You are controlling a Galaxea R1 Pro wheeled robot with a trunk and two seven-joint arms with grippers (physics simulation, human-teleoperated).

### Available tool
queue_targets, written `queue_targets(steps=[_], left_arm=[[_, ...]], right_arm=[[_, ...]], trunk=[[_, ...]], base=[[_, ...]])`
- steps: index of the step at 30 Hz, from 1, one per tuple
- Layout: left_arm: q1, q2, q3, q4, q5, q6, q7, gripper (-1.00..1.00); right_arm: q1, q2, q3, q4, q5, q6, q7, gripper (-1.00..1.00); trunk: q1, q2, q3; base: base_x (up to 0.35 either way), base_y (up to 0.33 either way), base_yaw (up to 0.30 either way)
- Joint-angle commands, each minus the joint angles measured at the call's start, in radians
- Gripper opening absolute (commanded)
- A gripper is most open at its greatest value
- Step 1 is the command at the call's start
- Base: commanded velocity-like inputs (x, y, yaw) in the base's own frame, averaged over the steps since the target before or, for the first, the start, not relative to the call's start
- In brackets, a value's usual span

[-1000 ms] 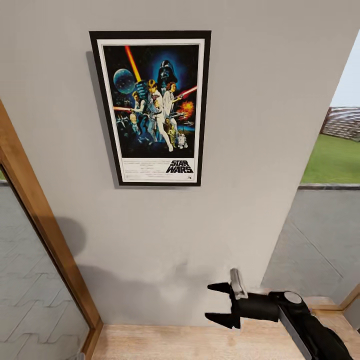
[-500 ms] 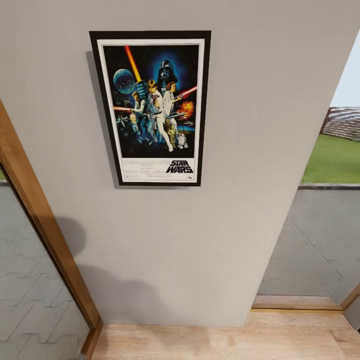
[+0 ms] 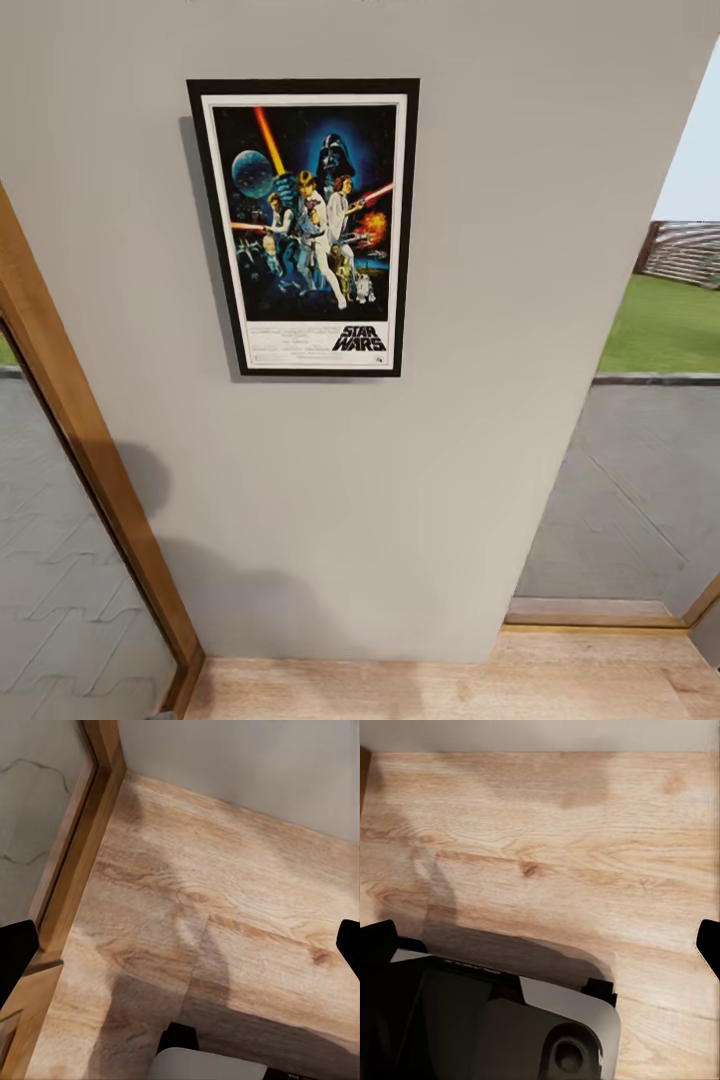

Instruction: Pick up the poster from the kitchen countertop and hang it on one of the wall nails in the kitchen.

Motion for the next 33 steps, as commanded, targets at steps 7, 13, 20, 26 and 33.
queue_targets(steps=[7, 13, 20, 26, 33], left_arm=[[-0.001, 0.0, 0.008, 0.001, -0.005, -0.003, -0.004, 1.0], [-0.001, 0.0, 0.008, 0.001, -0.005, -0.003, -0.004, 1.0], [-0.001, 0.0, 0.008, 0.001, -0.005, -0.003, -0.004, 1.0], [-0.001, 0.0, 0.008, 0.001, -0.005, -0.003, -0.004, 1.0], [-0.001, 0.0, 0.008, 0.002, -0.005, -0.003, -0.004, 1.0]], right_arm=[[-0.001, -0.001, 0.009, 0.001, -0.009, -0.004, -0.005, 1.0], [-0.001, 0.0, 0.009, 0.001, -0.007, -0.005, -0.007, 1.0], [0.0, 0.005, 0.009, 0.195, -0.004, -0.006, -0.007, 1.0], [0.0, 0.006, 0.009, 0.221, -0.005, -0.006, -0.007, 1.0], [0.0, 0.007, 0.009, 0.226, -0.004, -0.006, -0.007, 1.0]], trunk=[[0.001, -0.002, 0.009], [0.001, -0.002, 0.016], [0.001, -0.002, 0.017], [0.001, -0.002, 0.017], [0.001, -0.002, 0.017]], base=[[0.0, 0.0, 0.0], [0.0, 0.0, 0.0], [0.0, 0.0, 0.0], [0.0, 0.0, 0.0], [0.0, 0.0, 0.0]])
